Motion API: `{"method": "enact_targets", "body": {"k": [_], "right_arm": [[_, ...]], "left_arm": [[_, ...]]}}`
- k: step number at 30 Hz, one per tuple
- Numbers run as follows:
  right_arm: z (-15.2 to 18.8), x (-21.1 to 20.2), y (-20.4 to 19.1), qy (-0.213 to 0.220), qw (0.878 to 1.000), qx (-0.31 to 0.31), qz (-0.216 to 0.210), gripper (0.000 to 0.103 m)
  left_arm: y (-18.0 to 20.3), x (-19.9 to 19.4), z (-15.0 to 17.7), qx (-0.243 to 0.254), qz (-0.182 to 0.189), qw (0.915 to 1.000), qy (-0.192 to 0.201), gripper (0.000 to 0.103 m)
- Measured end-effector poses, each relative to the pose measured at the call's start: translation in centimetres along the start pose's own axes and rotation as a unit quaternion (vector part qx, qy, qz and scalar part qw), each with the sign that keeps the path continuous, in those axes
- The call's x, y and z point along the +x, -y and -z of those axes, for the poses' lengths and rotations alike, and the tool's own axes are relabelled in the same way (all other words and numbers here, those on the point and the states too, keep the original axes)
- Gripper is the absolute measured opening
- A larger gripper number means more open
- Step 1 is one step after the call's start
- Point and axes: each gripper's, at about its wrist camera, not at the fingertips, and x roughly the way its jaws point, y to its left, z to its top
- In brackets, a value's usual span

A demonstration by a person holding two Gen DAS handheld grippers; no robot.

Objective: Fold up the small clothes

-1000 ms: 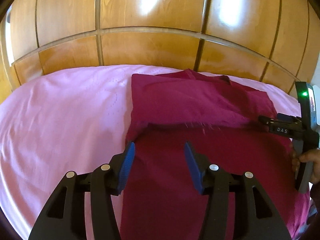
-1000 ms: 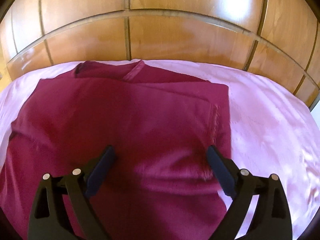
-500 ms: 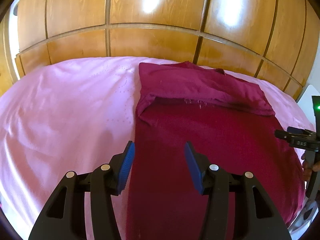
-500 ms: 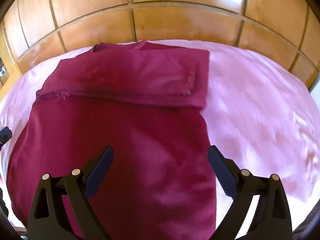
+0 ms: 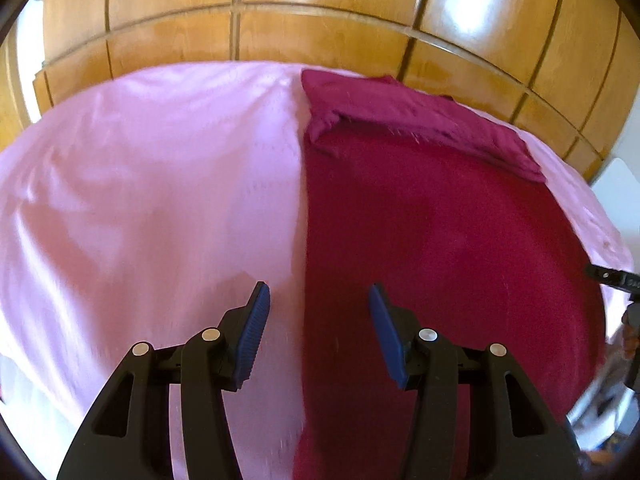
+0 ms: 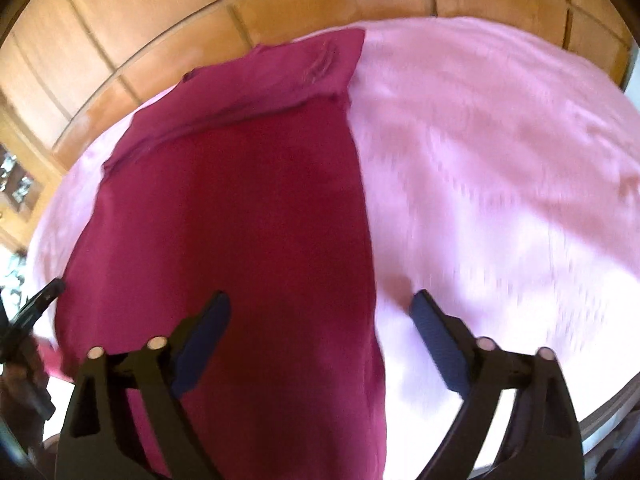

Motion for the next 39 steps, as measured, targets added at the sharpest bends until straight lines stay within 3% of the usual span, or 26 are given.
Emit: {"method": "enact_targets", "body": {"k": [4, 7, 9, 11, 13, 15, 21, 26, 30, 37, 38, 39], "right_arm": [[2.8, -1.6, -0.5, -0.03, 0.999, -0.024, -0.024, 0.068], [4.7, -2.1, -0.7, -0.051, 0.997, -0.036, -0.034, 0.06], [5.5, -2.0, -0.8, -0.062, 0.997, -0.042, -0.033, 0.043], [5.9, -1.7, -1.1, -0.066, 0.996, -0.047, -0.034, 0.031], [5.7, -1.6, -1.4, -0.065, 0.996, -0.05, -0.038, 0.02], [5.3, -1.8, -1.6, -0.064, 0.996, -0.054, -0.043, 0.013], [2.6, -4.4, -2.0, -0.01, 0.994, -0.029, -0.106, 0.009], [-2.2, -5.1, -1.7, 0.045, 0.988, 0.008, -0.149, 0.008], [-6.1, -3.6, -0.5, 0.063, 0.988, 0.032, -0.139, 0.008], [-11.8, 0.4, 2.0, 0.06, 0.99, 0.072, -0.108, 0.01], [-11.9, 0.6, 2.3, 0.059, 0.989, 0.077, -0.108, 0.014], [-12.2, 1.0, 2.7, 0.056, 0.988, 0.089, -0.114, 0.025]], "left_arm": [[-0.4, -1.1, 1.9, -0.01, 0.055, 0.9977, -0.037, 0.051], [0.0, -1.7, 3.7, 0.01, 0.066, 0.9961, -0.057, 0.051], [0.2, -1.8, 4.6, 0.02, 0.07, 0.9952, -0.065, 0.051], [0.3, -1.8, 5.1, 0.024, 0.073, 0.9947, -0.069, 0.044], [0.0, -1.7, 5.1, 0.017, 0.078, 0.9942, -0.072, 0.024], [-0.4, -1.9, 4.8, 0.01, 0.094, 0.9929, -0.072, 0.014], [-0.9, -3.3, 3.2, -0.021, 0.157, 0.9862, -0.05, 0.01], [-0.3, -4.1, -0.8, -0.032, 0.196, 0.98, -0.003, 0.009], [-0.5, -2.6, -5.4, -0.045, 0.213, 0.9758, 0.023, 0.009], [-1.5, 2.6, -11.5, -0.089, 0.195, 0.9761, 0.034, 0.009], [-1.7, 3.7, -12.4, -0.102, 0.189, 0.9761, 0.031, 0.011], [-1.9, 4.3, -12.9, -0.111, 0.189, 0.9754, 0.026, 0.026]]}}
